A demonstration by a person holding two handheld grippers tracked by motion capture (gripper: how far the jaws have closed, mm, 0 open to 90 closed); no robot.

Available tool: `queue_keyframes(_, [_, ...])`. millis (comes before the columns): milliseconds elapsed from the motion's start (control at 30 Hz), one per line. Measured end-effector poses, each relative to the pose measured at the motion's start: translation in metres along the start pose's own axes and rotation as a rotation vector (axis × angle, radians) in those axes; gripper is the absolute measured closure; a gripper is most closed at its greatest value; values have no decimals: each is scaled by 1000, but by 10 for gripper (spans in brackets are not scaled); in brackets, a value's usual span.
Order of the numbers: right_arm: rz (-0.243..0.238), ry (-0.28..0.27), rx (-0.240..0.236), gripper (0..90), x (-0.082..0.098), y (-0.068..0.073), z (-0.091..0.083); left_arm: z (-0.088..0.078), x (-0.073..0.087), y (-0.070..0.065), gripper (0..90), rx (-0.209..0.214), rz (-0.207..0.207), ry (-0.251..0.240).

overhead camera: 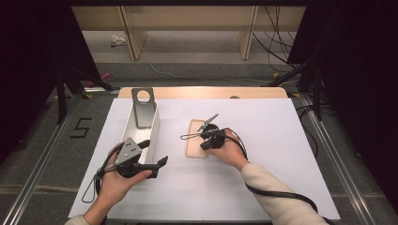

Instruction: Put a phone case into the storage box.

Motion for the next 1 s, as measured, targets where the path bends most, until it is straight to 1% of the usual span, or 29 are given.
queue_keyframes(67, [-3, 0, 1, 900, 0, -1, 0, 0, 0, 0, 146, 0, -1, 0])
queue_keyframes(400, [15, -1, 15, 900, 3, -5, -3, 0, 0, 1, 147, -5, -3, 3])
queue_keyframes(700, [11, -1, 19, 895, 3, -5, -3, -3, 0, 4, 145, -6, 2, 11])
queue_keyframes(833, [12, -3, 20, 872, 4, -4, -3, -3, 1, 4, 141, -3, 6, 17])
queue_keyframes(1000, [13, -19, 20, 802, 1, -4, -6, -3, 3, 6, 133, -5, 11, 28])
Point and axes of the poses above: each handheld gripper's, and its own axes: z roughly forward along the jaws, x roughly out of its underside, y roughly to its left, the point moved 4 cm from there along z, roughly forward along the jaws, and after that the axes turned 11 degrees about -y, right-handed, at the moved point
